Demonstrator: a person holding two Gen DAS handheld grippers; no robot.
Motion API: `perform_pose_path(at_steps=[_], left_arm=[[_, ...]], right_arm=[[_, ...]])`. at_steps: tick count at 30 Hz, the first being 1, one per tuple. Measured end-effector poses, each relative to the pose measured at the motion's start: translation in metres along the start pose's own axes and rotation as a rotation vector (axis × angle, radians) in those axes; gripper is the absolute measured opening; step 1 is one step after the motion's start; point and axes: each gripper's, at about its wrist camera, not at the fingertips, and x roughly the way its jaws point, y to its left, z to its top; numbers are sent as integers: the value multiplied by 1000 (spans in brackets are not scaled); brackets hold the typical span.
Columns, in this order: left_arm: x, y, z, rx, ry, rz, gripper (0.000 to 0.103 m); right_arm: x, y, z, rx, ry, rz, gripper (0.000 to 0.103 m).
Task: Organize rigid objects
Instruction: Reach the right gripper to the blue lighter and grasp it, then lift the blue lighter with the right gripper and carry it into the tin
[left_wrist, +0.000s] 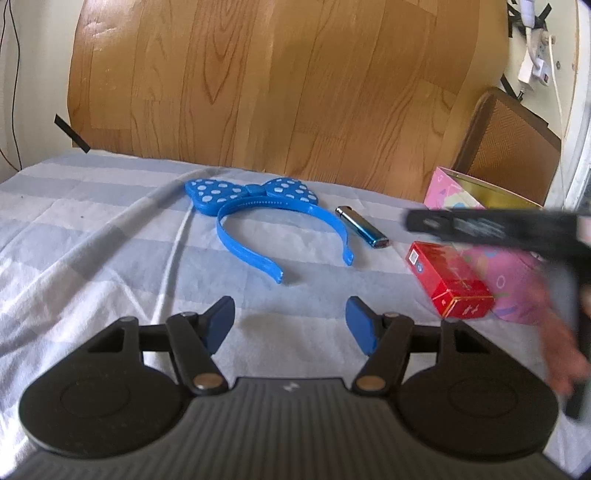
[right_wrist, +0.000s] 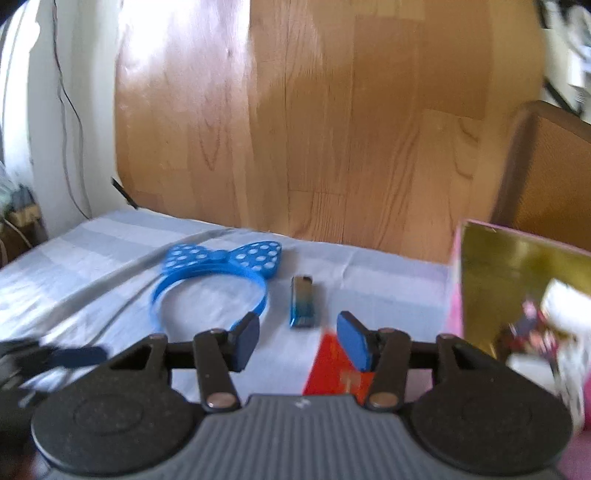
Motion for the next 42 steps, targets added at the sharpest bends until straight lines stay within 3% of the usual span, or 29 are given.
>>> perform_pose_path(at_steps=[4,8,9,10,11,14,22,30,37,42], left_arm=[[-1,2,0,-7,-15,-6,68],[-1,2,0,-10,-17,-14,68],[-1,2,0,-10,-17,-17,68],[-1,2,0,-9,-17,-19,68],[0,2,0,-10,-15,-21,68],[0,4,0,-19,-12,-25,68],[-2,6,0,-43,-11,-25,68],[-3,6,-1,-39,-14,-24,71],[-4,5,-1,-37,-13,-23,71],[0,2,-1,-21,19,-22,71]], right_arm=[[56,2,18,-24,100,-49,47],[95,-2,17,1,214,-34,46],[96,-3,16,12,208,-24,39],[96,-3,15,19,215,1,25],[96,-5,15,43,226,34,25],[91,1,10,16,225,27,25],[57,21,-8,-37,199,48,25],[-9,27,-45,-31,174,123,25],[-67,2,-84,38,146,130,25],[-98,-21,-103,152,126,144,25]])
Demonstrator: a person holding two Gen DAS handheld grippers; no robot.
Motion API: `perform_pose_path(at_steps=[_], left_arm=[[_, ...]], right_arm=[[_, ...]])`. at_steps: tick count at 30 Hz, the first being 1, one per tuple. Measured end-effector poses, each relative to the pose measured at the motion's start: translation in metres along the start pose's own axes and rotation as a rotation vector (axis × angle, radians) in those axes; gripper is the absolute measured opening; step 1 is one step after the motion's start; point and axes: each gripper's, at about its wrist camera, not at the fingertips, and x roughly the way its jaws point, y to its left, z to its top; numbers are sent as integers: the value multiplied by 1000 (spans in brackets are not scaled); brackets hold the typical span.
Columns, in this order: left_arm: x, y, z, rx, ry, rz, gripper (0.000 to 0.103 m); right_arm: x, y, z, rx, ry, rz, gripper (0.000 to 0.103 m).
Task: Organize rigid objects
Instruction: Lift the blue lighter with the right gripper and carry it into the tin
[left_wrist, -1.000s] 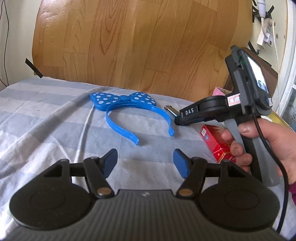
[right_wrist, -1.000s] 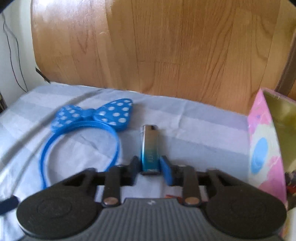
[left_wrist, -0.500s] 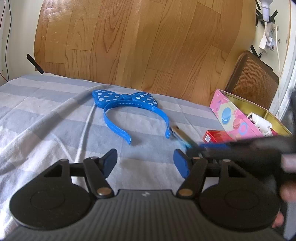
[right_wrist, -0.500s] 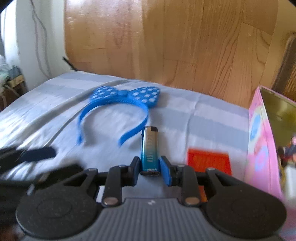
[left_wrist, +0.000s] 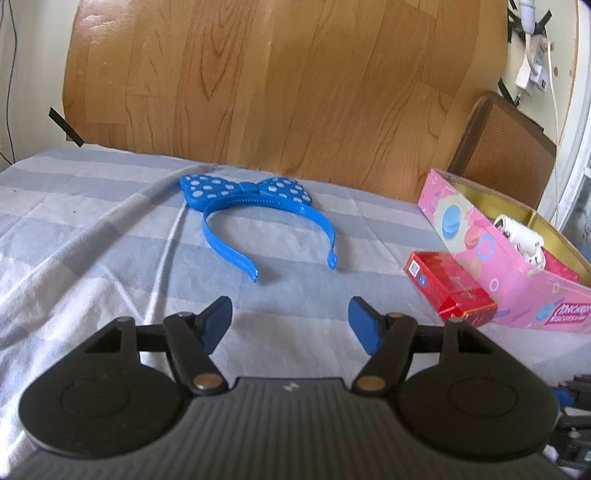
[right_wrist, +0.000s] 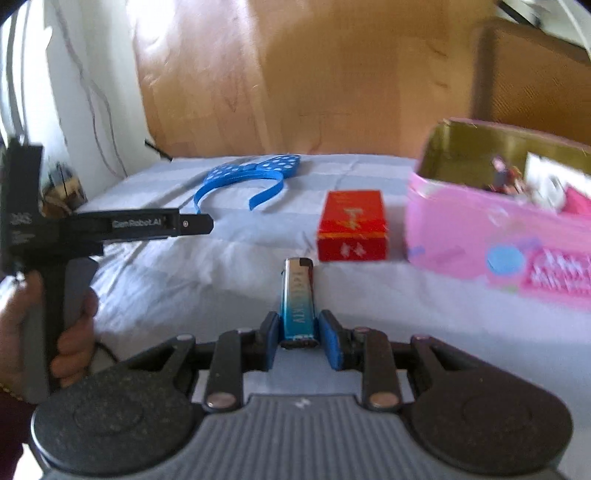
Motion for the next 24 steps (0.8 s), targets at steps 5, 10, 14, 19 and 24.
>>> perform_pose_path(at_steps=[5,10,14,19,24], left_arm=[[-8,-10,-6,-5,50,-32,71],[-21,-37,-15,-39,151,-214,73],[-25,-55,-21,-63,218,-329,79],[-24,-58,-24,-101,262,-368,80],[-25,-78,-19,-81,280,-417,80]], right_arm=[[-14,-8,-17,76,-20,44,25],[-19,-16,-25,145,-30,105,25],[-22,-15,-30,138,-44,111,25],[-29,-14,-32,116,-80,104,25],[-34,-12,-33,86,-118,87,25]])
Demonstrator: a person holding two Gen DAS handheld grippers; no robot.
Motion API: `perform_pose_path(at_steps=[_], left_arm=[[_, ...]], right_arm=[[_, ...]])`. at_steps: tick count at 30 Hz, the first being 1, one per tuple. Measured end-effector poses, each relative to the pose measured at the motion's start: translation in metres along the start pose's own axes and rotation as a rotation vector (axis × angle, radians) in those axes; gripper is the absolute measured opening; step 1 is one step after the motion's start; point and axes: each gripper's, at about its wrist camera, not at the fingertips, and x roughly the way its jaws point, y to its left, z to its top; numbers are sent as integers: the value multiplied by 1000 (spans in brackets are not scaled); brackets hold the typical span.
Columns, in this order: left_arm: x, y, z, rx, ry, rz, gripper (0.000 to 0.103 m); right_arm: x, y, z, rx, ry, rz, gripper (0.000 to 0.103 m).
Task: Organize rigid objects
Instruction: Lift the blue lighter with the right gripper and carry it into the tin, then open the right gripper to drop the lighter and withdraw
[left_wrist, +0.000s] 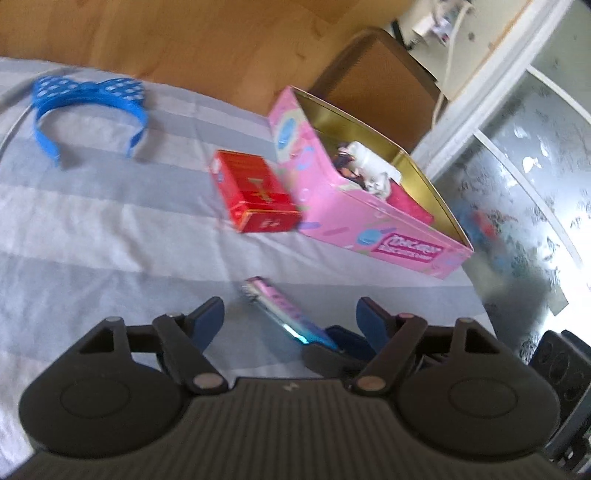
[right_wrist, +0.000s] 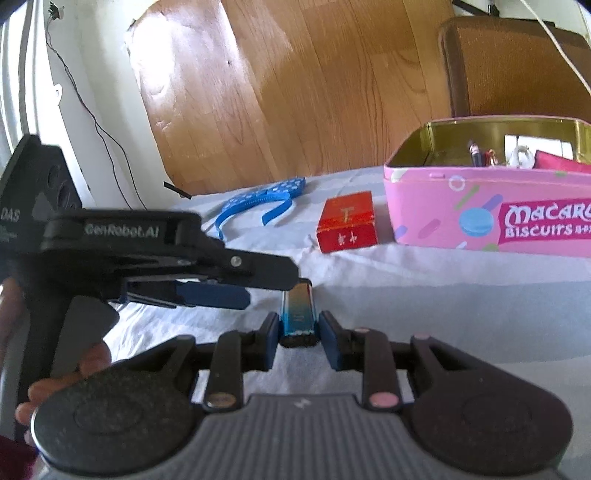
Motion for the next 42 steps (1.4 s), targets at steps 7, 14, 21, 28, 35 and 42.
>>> perform_pose_path(at_steps=[7,14,21,28,35,42], left_arm=[[23,-6,4,-36,49,-31,63],[31,-24,23,-14,22,-79,52],[34,-74,68,107,-40,-111,53],[77,-94,104,165,-40,-99,54],[113,-83,125,194,-93,60,56],[72,-67,108,171,-149,33,59]], right_arm=[[-3,-5,1,-3,-27,4,25],[-15,-19,7,18,-101,-51,25],[-37,-31,37,-19,-255,-121,25],[-18,-61,74,-33,-308,-203,25],[35,-92,95,-57,-264,-300,35],[20,-97,85,-31,-311,-344,36]])
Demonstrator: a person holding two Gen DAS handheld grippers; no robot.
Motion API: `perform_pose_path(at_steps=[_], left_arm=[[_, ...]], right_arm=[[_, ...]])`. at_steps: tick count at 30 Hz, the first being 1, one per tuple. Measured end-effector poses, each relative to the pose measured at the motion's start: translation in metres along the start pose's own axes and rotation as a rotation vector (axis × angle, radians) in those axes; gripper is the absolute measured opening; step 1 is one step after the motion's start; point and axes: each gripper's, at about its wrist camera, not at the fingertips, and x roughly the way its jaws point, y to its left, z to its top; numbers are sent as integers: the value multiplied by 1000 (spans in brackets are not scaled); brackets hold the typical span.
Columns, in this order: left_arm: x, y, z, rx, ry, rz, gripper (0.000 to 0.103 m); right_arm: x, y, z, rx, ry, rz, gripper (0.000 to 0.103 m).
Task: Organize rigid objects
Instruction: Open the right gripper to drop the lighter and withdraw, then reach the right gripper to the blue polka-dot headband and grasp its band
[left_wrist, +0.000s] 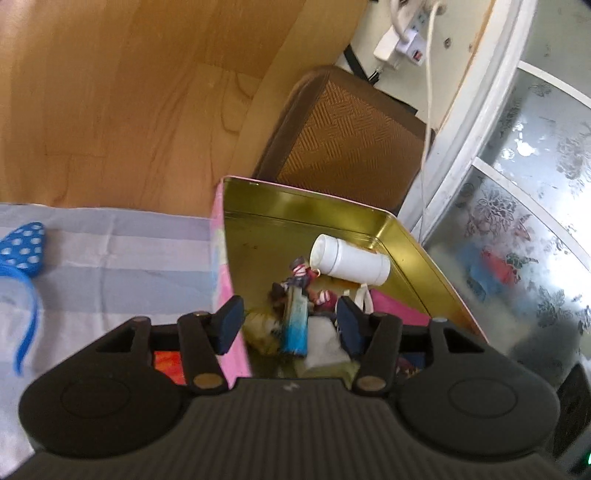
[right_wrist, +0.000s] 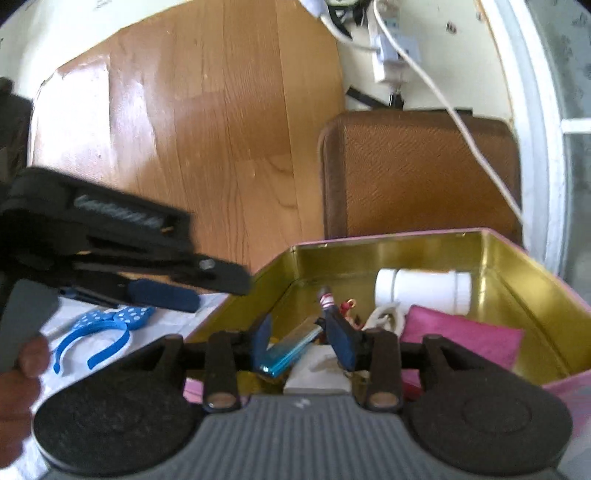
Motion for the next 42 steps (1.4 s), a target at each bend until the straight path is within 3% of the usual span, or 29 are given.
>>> perform_pose_path(at_steps=[7,13,16,18,22,29,34,42], left_arm=[[-46,25,-38,27,-46,56,62],[-71,88,-61,-69,-47,220,62],[-82,118,-69,-98,-58,324,62],[-86,133,-75,-127,-54,355,62],[-89,145,-84,-156,-66,334,64],[-84,136,-85,-95,-60,349,64],[-98,138,-90,-102,-113,307,64],[-124,164,-89,-279,-258,291,70]], right_arm=[[-35,7,-10,59,-1,38,38],[-54,31,-20,40,30,100,44],[-53,54,-30,-5,76,145,45],[-52,69,-38,-29,109,176,45],[-50,96,-48,-86,149,221,45],[-50,116,-55,-130,179,237,47],[-39,125,-45,-158,181,237,47],[10,163,-23,-193,203,275,48]])
